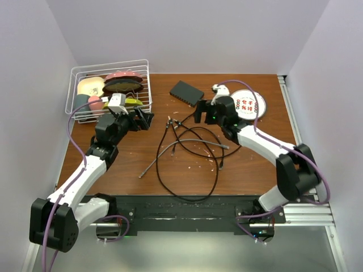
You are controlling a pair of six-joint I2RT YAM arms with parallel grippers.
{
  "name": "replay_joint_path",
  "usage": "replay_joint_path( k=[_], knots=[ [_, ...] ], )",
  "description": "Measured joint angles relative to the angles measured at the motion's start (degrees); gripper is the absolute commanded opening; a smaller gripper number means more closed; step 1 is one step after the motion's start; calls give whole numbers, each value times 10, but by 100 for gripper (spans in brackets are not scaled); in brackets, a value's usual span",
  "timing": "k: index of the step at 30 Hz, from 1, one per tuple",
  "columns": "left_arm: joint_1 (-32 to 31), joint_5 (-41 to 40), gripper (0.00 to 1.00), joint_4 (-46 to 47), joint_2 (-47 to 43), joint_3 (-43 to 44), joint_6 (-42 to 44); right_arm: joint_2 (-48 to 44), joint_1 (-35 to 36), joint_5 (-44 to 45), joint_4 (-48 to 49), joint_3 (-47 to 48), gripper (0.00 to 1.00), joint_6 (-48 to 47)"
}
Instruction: Insert the plug into the switch port
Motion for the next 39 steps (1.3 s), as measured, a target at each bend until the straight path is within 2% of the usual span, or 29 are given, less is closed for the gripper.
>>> replay_joint_path(
  k=[7, 10, 11, 14, 19, 23, 24, 26, 30, 32, 35, 39],
  knots=[
    [0, 0, 100, -12, 28, 20, -4, 153, 38, -24, -63, 143, 95, -10],
    [0, -5, 100, -22, 39, 25, -3, 211, 62, -21, -89, 198, 87, -18],
    [0, -9, 100, -30, 44, 30, -3, 226, 73, -18, -98, 213, 79, -22],
    [0, -18, 100, -47, 56, 41, 0, 261, 111, -8, -117, 242, 69, -31],
    [0, -30, 100, -65, 65, 45, 2, 294, 152, -2, -137, 250, 68, -37],
    [0, -35, 100, -72, 65, 45, 1, 307, 153, 12, -136, 250, 54, -39],
    [0, -35, 100, -72, 65, 45, 1, 308, 152, 17, -136, 250, 46, -39],
    [0, -35, 100, -72, 65, 45, 1, 313, 151, 24, -134, 250, 41, -40],
    [1, -35, 100, -72, 65, 45, 1, 322, 148, 26, -131, 250, 20, -41],
    [1, -35, 100, -72, 64, 45, 1, 326, 148, 24, -130, 249, 18, -41],
    [1, -36, 100, -73, 60, 45, 1, 326, 148, 22, -126, 244, 6, -40],
    [1, -37, 100, -76, 50, 45, 1, 322, 148, 18, -116, 230, 0, -38]
  ],
)
